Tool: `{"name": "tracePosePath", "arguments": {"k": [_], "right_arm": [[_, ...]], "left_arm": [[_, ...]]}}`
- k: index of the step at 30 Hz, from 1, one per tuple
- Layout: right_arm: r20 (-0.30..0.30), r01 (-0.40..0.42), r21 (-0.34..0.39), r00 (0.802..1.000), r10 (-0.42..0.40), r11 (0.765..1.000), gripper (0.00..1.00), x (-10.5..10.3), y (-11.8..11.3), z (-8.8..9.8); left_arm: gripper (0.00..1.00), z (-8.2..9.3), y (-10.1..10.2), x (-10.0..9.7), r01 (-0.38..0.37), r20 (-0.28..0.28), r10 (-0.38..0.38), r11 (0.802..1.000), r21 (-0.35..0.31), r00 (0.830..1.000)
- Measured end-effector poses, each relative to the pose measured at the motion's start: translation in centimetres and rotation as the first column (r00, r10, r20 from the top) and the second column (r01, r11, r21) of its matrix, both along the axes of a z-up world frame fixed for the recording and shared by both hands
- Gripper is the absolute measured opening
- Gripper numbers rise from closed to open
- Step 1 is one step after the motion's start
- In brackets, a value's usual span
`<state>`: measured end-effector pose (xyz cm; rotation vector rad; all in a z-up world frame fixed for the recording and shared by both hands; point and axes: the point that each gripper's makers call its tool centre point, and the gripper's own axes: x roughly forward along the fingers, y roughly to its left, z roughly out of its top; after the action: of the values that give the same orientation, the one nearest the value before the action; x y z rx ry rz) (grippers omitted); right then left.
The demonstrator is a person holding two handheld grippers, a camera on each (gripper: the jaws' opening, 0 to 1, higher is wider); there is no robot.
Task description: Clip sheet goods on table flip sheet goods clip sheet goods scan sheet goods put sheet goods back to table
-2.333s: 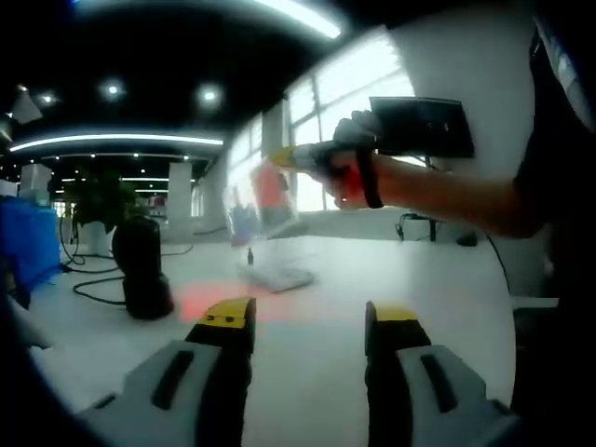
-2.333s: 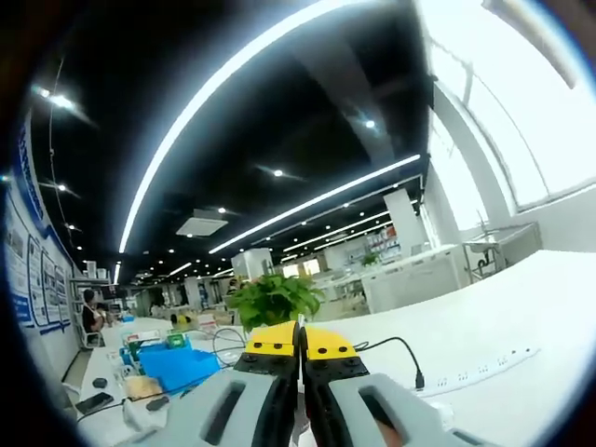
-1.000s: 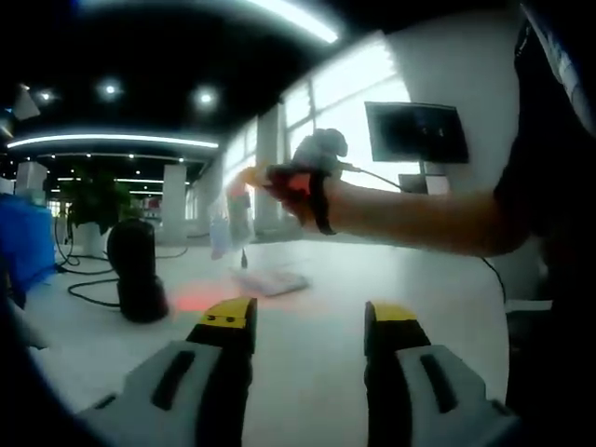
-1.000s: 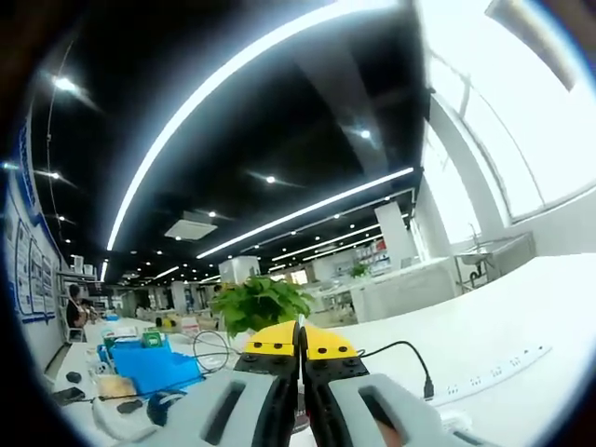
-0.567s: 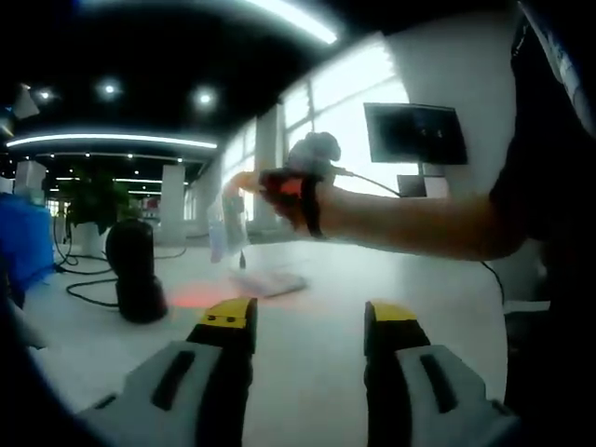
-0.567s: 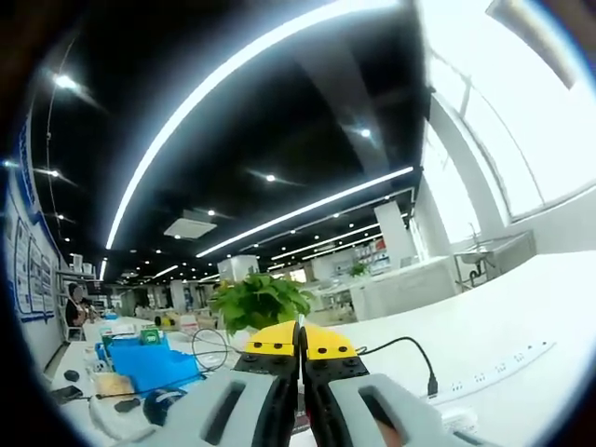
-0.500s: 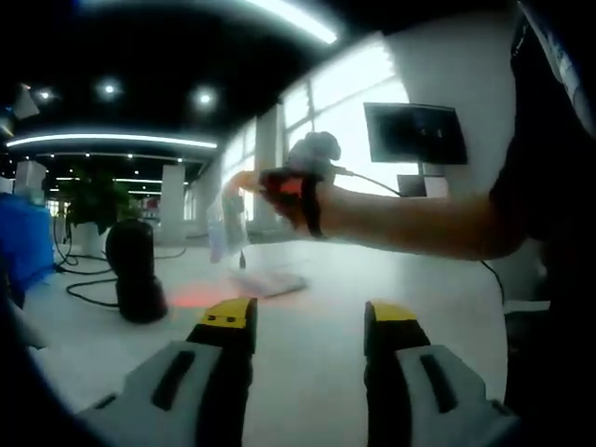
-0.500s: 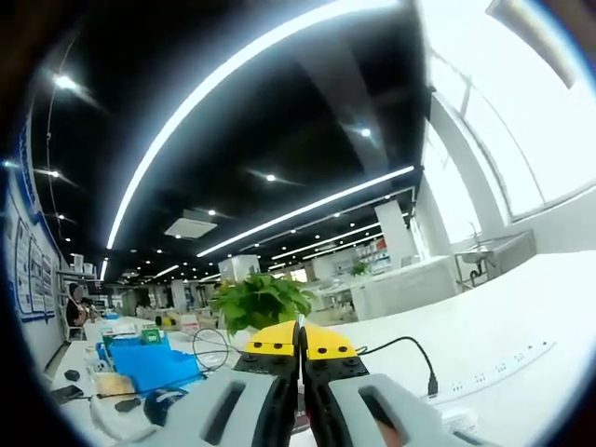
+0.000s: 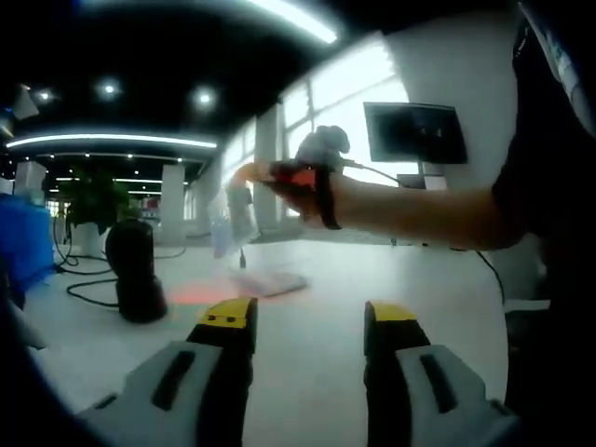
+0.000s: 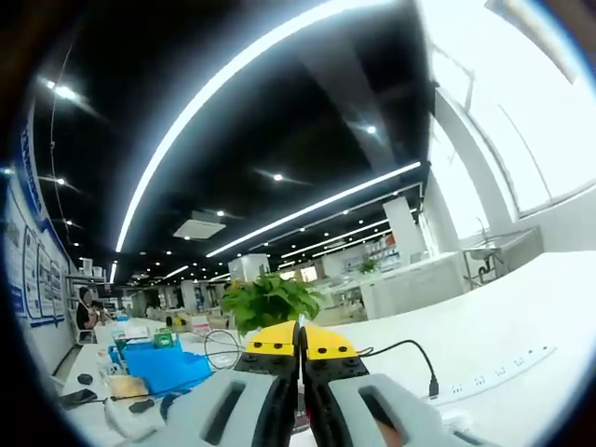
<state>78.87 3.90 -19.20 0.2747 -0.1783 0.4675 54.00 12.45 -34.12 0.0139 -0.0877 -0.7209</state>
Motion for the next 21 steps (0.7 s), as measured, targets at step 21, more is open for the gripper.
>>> {"name": "tracePosePath", "arguments": {"k": [21], "right_arm": [[0.041,-0.058,-0.111,0.997,0.063,0.992,0.00,-2.1,-1.8,2.4]], "left_arm": [[0.38,-0.3,0.0,0.0,-0.007,-0.005,0.008,1.000,0.021,1.000]]}}
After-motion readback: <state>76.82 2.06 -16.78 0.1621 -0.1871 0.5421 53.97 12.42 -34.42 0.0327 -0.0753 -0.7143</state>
